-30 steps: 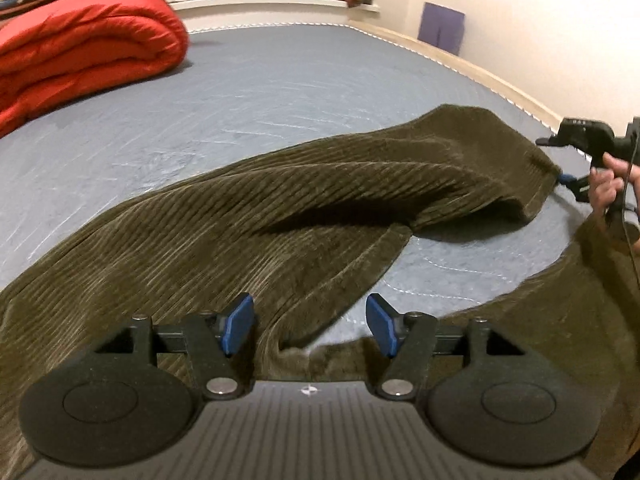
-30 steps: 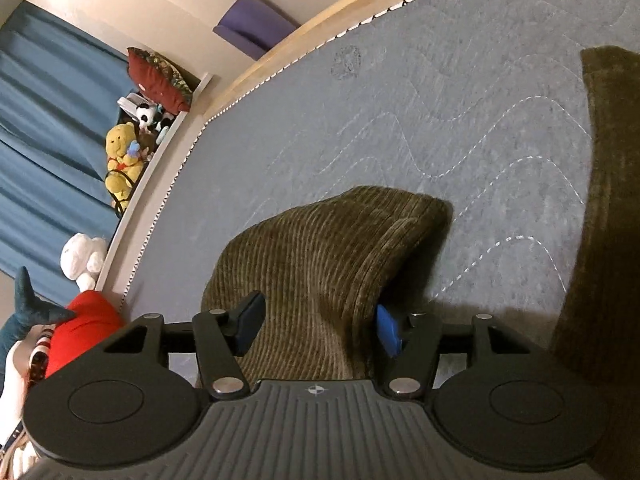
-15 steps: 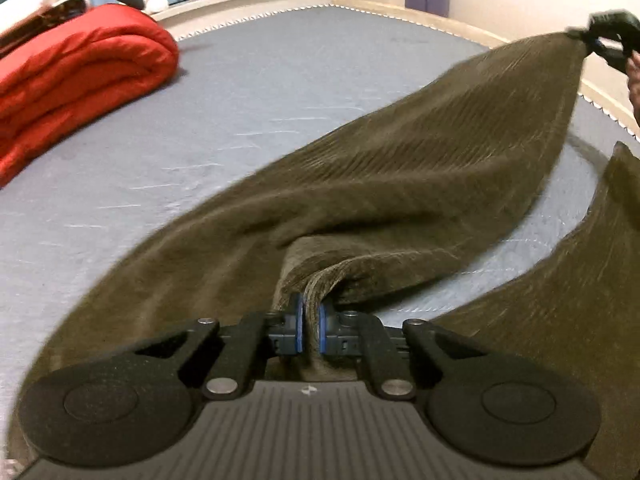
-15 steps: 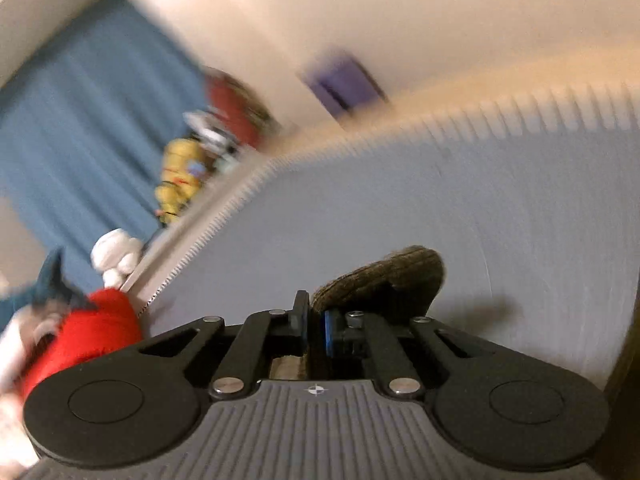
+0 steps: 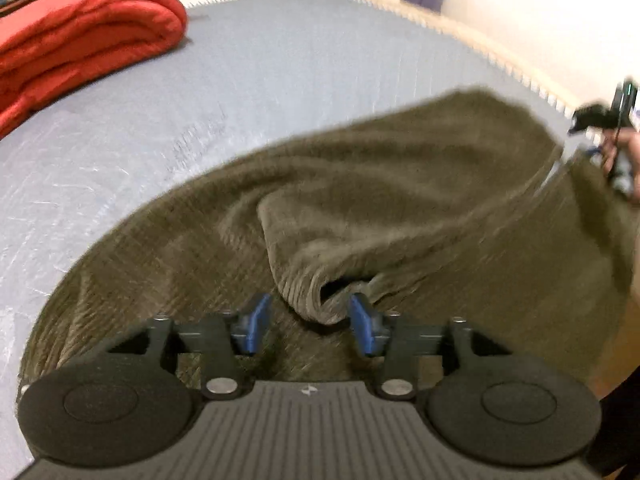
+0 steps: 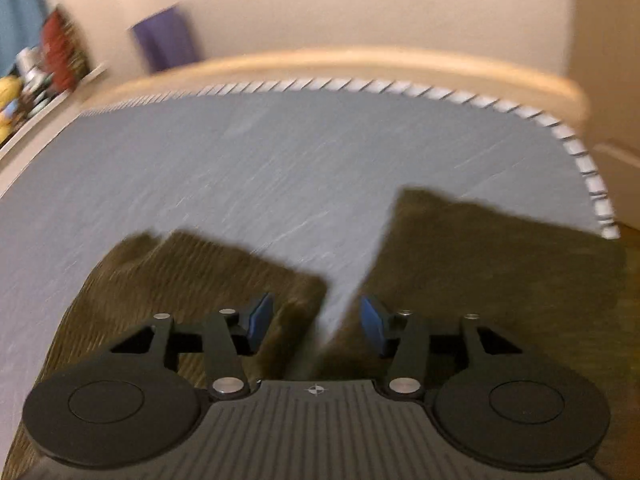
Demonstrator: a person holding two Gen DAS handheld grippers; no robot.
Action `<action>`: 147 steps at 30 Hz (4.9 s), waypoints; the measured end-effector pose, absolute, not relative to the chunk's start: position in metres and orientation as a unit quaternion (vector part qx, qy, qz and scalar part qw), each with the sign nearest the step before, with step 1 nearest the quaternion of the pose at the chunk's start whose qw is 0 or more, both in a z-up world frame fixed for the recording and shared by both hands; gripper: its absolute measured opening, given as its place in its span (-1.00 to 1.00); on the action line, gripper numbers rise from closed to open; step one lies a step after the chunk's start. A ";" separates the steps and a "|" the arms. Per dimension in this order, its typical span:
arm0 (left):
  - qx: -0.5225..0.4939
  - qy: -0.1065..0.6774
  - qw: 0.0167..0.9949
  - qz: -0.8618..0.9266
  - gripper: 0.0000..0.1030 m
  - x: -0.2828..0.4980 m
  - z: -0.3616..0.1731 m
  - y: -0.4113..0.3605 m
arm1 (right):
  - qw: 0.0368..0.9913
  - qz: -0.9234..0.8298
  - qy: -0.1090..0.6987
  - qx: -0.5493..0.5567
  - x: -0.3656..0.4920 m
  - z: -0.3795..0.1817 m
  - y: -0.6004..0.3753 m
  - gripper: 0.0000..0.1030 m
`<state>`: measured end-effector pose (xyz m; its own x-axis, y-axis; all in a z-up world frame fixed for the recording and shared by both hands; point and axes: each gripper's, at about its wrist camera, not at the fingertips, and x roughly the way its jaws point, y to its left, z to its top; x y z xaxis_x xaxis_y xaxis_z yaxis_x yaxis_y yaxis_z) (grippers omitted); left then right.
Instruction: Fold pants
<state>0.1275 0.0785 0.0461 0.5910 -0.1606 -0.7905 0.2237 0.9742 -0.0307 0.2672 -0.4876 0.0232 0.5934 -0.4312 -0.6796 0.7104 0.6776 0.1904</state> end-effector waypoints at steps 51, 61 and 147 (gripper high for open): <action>0.002 0.504 0.857 0.108 0.11 0.112 -0.013 0.220 | 0.975 -0.036 0.219 -0.029 0.306 0.110 -0.326 0.36; -0.048 0.425 0.897 0.114 0.11 0.055 0.052 0.218 | 0.969 0.134 0.208 0.024 0.132 0.173 -0.262 0.52; 0.008 0.417 0.905 0.081 -0.28 0.053 0.037 0.208 | 0.835 0.380 0.328 -0.227 -0.024 0.005 -0.034 0.40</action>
